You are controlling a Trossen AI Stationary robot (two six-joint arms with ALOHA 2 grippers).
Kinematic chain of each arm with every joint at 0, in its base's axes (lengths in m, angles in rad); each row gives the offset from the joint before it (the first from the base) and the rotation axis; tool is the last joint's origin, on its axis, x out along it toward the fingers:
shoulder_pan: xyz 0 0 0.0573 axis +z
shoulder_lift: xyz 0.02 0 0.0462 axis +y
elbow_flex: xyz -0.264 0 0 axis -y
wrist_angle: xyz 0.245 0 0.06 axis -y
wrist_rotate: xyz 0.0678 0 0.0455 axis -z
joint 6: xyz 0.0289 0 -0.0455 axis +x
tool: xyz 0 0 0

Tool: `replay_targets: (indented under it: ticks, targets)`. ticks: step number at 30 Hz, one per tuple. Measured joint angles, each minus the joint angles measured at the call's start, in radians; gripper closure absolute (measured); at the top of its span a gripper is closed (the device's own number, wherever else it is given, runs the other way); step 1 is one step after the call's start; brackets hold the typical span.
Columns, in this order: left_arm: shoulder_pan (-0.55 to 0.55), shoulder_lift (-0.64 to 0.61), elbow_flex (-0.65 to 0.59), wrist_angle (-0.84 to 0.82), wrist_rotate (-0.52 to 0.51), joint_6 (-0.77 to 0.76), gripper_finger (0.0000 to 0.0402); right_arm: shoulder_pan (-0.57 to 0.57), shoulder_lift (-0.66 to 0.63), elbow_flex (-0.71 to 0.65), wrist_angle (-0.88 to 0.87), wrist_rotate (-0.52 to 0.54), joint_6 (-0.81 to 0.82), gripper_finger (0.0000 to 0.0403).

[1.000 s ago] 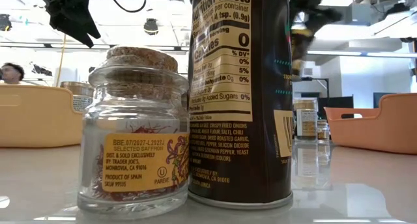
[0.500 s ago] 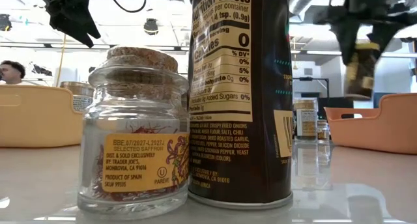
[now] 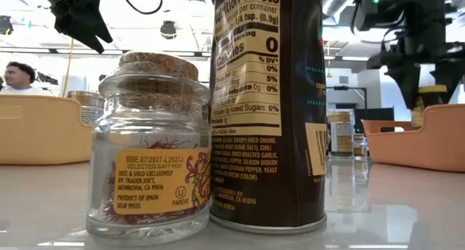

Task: Sort spices by type
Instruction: Put the yellow seasoning bottle into the orange bin

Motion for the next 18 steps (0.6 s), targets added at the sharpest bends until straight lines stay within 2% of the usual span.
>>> replay_targets:
  ticks: [6,18]
  targets:
    - [0.0,0.0,0.0,0.0,0.0,-0.007,0.0085,-0.056,0.027,-0.02,0.041,0.03,-0.038,0.0135]
    - [0.0,0.0,0.0,0.0,0.0,-0.016,0.0085,-0.027,0.055,-0.021,0.069,0.084,-0.032,0.0118]
